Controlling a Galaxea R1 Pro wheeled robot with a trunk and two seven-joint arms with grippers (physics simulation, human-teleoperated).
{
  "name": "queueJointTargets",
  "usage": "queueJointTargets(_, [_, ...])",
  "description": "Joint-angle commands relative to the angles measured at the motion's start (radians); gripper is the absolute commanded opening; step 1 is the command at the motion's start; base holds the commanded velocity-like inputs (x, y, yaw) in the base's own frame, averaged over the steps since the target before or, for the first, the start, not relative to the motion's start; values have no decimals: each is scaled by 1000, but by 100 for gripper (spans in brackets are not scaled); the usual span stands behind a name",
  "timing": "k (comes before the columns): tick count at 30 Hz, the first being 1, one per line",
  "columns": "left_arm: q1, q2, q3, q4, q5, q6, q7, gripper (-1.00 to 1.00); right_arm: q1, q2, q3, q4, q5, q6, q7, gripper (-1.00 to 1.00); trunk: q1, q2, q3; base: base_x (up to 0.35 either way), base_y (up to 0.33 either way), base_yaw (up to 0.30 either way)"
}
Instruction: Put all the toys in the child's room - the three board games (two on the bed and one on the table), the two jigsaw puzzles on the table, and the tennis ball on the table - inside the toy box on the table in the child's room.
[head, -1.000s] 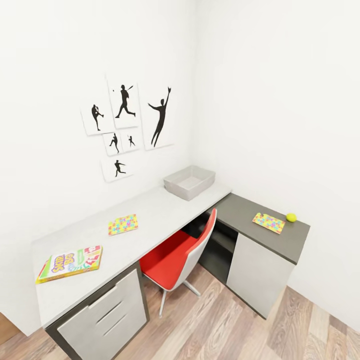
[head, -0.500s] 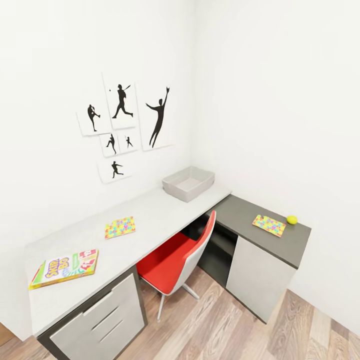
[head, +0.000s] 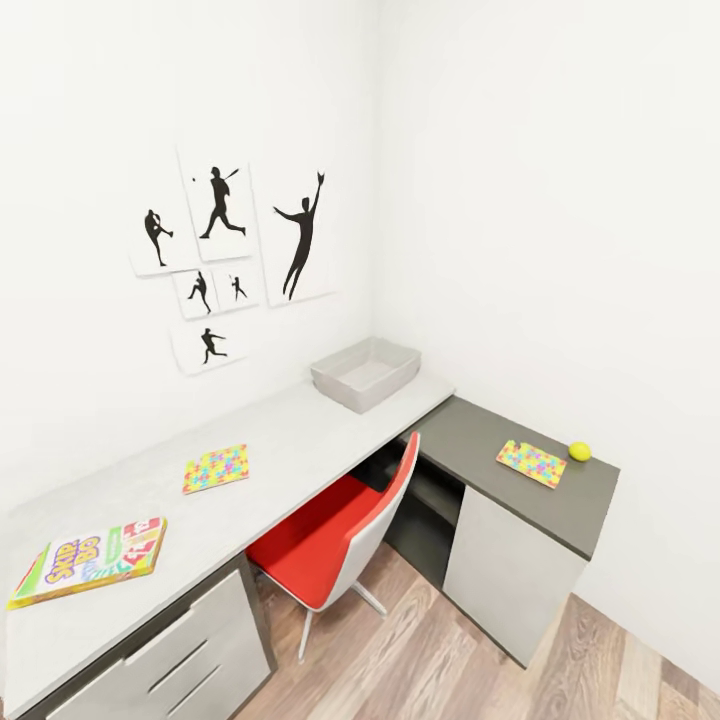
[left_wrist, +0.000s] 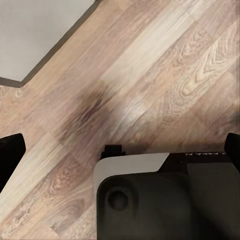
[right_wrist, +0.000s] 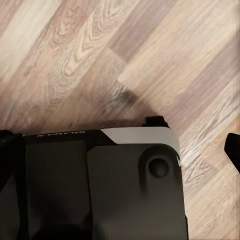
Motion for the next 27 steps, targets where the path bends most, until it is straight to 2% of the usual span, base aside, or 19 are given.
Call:
queueJointTargets(1, [-1,0,-1,1,-1,-4,1,100,0,0,-1,-2,-10,4,-1,100,1,-2,-2,148,-167,0])
queueJointTargets(9, [-1,0,-1,1,0,-30,1,100,0,1,-1,-2,-9,4,-1,100,1,-2,-2,178,-195,20])
queueJointTargets(21, [-1,0,-1,3,1,-44,1,100,0,2,0,-2,-8,4,-1,100,1,-2,-2,150,-128,229])
queueJointTargets(27, [-1,0,-1,3,1,-45,1,100,0,2,-1,-2,-8,4,-1,100,1,-2,-2,24,-23,81])
